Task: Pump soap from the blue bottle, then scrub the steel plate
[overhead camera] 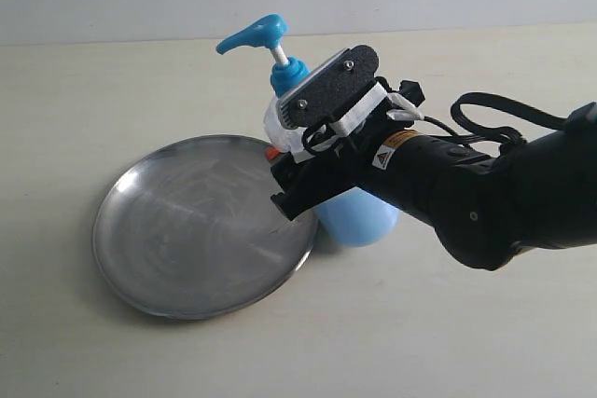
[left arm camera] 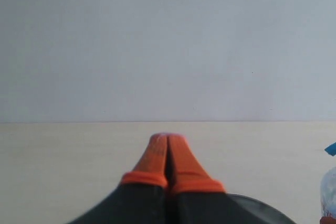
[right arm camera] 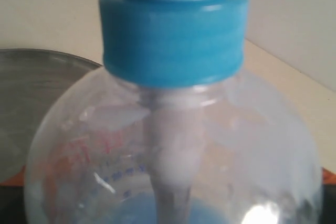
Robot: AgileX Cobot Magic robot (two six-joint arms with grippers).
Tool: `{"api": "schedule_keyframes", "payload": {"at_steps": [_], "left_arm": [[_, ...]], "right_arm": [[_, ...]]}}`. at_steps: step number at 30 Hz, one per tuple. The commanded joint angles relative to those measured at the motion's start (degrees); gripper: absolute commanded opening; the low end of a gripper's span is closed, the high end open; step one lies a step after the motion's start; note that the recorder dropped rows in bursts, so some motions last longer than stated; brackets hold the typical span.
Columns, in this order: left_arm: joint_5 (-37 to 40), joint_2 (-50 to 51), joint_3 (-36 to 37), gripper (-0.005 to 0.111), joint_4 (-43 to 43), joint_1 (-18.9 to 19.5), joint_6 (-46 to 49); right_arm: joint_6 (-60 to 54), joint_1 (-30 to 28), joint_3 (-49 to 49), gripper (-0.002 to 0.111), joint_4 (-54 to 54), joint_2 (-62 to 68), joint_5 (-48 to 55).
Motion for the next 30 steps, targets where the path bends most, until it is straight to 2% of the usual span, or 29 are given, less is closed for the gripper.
{"api": "schedule_keyframes", "payload": {"at_steps": [1, 6, 14, 21, 26, 27, 30], "left_arm": [[-0.17, 0.21, -0.33, 0.0, -0.26, -0.38, 0.11], [-3.58, 0.21, -0.33, 0.0, -0.26, -0.38, 0.11], [-2.99, 1.3, -0.33, 0.0, -0.64, -0.38, 0.01], [-2.67, 6.11, -0.33, 0.0, -9.72, -0.38, 1.22], [3.8, 11.12, -2.77, 0.0, -22.75, -0.38, 14.45], [7.49, 13.8, -4.46, 0.0, -29.39, -0.38, 21.51], [15.18, 20.44, -8.79, 0.0, -35.52, -0.38, 29.61]], "right_arm": [[0.29, 0.06, 0.23, 0.0, -0.72, 0.16, -1.06], [0.29, 0.06, 0.23, 0.0, -0.72, 0.16, -1.06], [0.29, 0.06, 0.23, 0.0, -0.72, 0.16, -1.2], [0.29, 0.06, 0.23, 0.0, -0.85, 0.16, -2.23], [0.29, 0.06, 0.23, 0.0, -0.85, 0.16, -2.34], [0.29, 0.06, 0.23, 0.0, -0.97, 0.16, -2.34], [0.29, 0.06, 0.23, 0.0, -0.97, 0.16, -2.34]]}}
